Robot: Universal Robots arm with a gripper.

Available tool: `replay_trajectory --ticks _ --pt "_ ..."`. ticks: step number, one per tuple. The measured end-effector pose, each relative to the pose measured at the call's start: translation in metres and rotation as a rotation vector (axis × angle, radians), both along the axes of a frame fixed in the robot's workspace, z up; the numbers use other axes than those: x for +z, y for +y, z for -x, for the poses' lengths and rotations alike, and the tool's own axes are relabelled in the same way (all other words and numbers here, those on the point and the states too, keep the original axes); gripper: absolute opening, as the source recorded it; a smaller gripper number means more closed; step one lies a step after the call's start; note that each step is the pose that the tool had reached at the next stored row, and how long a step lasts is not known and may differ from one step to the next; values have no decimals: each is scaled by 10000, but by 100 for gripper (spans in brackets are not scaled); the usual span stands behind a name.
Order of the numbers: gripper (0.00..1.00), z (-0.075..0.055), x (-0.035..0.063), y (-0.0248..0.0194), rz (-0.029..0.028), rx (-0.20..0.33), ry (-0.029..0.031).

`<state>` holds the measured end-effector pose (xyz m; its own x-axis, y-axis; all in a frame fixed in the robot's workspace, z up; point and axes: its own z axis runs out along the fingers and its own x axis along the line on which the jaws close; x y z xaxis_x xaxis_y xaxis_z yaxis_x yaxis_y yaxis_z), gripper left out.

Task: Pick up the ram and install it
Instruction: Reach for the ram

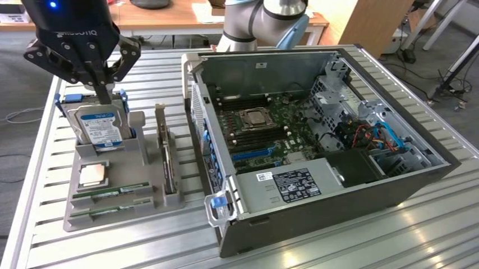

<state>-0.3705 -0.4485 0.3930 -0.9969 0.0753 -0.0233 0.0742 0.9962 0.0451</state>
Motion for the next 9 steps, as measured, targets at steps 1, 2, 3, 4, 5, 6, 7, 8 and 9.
replay_trajectory --ticks 1,2,3,4,5,6,7,8,9 --pt "11 0 0 -12 0 0 0" --pt "11 0 0 -23 1 0 1" --pt "11 0 0 -33 1 0 0" --pt "11 0 0 -42 0 0 0" --pt "11 0 1 -48 1 0 1" --pt "11 0 1 -48 1 0 1" --pt "11 0 1 -48 0 -1 1" --pt "11 0 0 -49 1 -2 0" --pt "11 0 0 -49 1 0 0"
